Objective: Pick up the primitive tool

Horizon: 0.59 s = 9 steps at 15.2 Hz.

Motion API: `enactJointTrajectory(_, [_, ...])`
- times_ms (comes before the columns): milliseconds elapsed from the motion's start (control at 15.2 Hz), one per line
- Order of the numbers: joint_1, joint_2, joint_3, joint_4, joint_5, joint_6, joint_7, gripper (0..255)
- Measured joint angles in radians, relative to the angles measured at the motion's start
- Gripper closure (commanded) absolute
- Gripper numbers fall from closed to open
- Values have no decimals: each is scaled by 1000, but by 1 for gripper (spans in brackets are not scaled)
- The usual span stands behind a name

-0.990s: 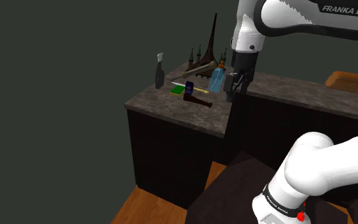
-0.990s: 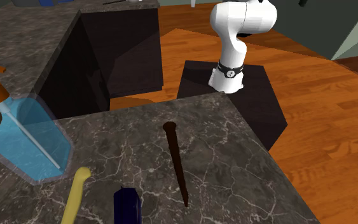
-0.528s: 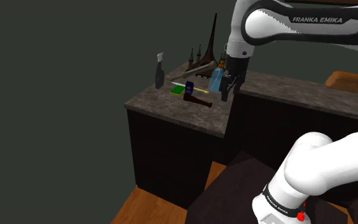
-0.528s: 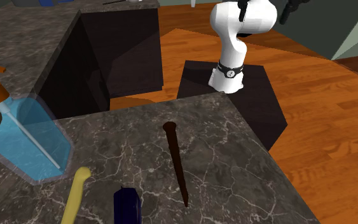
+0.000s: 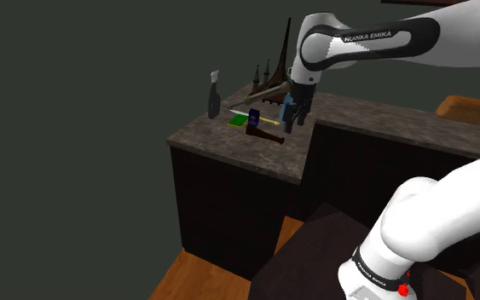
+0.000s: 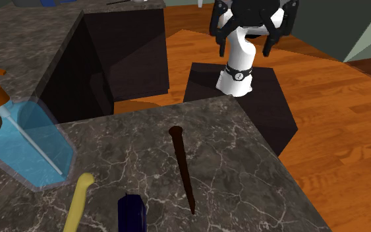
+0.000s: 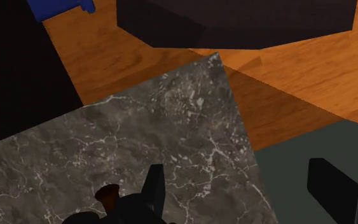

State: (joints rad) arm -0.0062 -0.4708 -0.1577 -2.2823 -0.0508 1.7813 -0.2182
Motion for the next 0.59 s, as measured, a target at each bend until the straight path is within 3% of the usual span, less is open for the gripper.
enactJointTrajectory(594, [9,318,-118,175,86,154,-244,0])
